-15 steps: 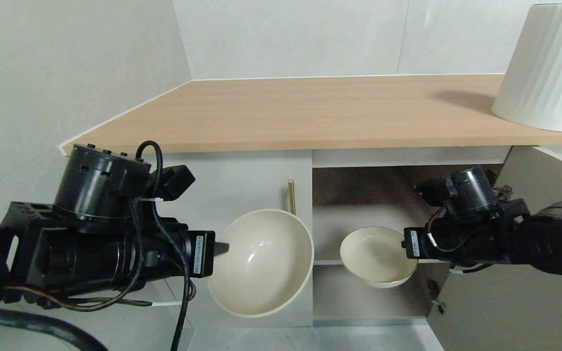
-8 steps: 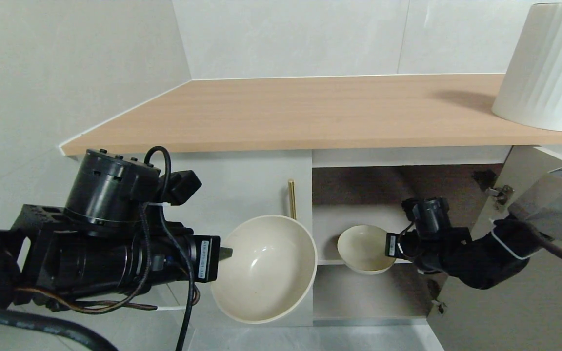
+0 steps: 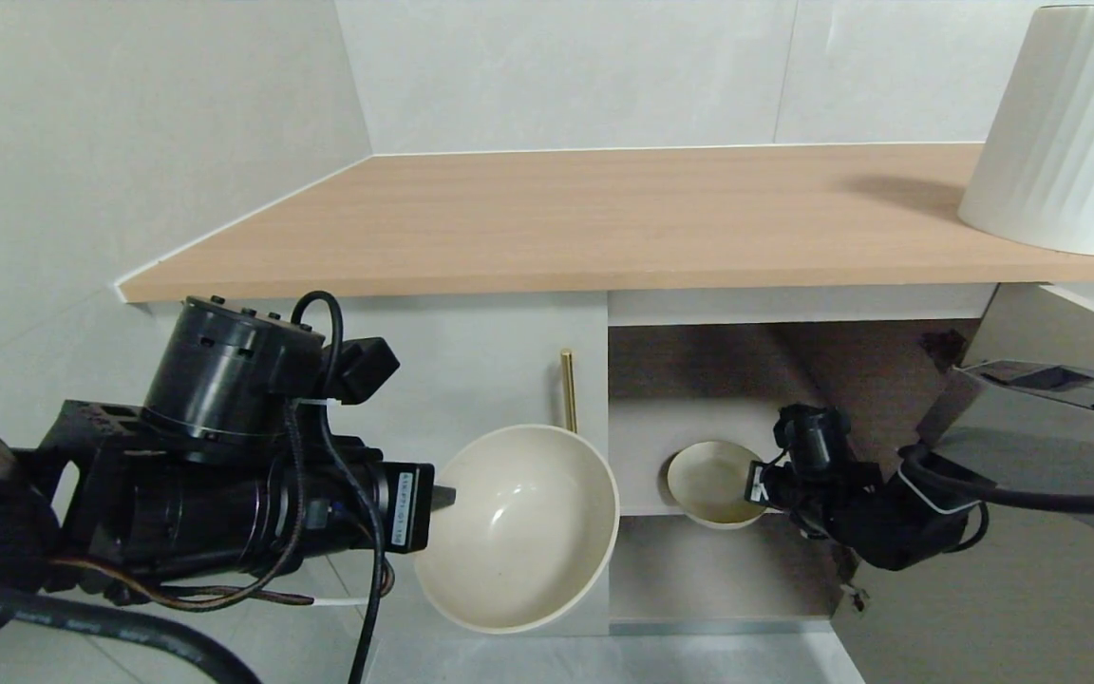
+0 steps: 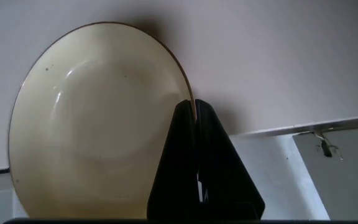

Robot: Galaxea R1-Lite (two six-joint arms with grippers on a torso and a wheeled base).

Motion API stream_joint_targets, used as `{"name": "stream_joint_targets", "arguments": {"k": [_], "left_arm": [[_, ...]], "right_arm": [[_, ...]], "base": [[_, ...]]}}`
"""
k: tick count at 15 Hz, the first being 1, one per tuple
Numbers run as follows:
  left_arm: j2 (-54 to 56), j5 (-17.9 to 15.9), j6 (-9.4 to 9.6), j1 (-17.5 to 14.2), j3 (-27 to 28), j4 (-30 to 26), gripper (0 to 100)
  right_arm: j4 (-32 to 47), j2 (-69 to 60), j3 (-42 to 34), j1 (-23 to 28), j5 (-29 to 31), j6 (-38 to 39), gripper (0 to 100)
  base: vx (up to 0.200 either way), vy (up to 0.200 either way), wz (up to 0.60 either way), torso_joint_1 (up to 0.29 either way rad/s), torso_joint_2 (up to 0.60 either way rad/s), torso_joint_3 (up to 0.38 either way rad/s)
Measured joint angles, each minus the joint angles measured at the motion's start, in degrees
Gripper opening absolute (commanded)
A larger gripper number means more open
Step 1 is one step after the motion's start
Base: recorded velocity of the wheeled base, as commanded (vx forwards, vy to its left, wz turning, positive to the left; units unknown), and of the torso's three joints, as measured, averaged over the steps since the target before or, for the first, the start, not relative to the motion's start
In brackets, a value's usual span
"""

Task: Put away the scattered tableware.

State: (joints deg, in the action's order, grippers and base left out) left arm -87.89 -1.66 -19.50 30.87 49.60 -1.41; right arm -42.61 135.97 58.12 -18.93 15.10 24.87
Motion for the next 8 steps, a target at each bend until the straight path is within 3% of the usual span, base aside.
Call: {"name": "stream_joint_targets", "arguments": {"k": [8], "left_arm": [[-0.66,0.35,0.0,0.06,-0.02,0.0,0]], "right_arm": [[0.51,3.56,6.31,1.94,1.87,3.13,0]], "base": [[0.0,0.0,0.0,0.0,0.0,0.0]]}}
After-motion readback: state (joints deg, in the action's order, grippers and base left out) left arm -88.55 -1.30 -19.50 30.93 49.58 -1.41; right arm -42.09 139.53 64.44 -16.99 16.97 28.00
